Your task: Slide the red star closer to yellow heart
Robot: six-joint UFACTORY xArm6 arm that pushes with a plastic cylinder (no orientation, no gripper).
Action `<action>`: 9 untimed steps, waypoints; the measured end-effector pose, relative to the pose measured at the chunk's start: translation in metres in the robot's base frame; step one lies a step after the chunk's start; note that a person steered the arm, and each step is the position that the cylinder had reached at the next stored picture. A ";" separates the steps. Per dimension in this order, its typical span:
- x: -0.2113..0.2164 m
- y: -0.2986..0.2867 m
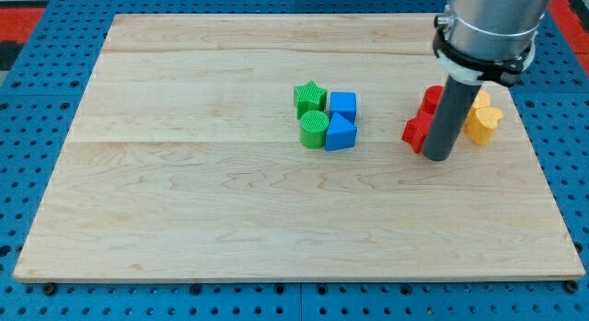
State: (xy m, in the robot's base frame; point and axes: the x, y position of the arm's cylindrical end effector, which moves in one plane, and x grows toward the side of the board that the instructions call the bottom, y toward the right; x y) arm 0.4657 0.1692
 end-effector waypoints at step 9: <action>-0.038 -0.033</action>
State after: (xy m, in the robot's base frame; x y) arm 0.4276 0.1359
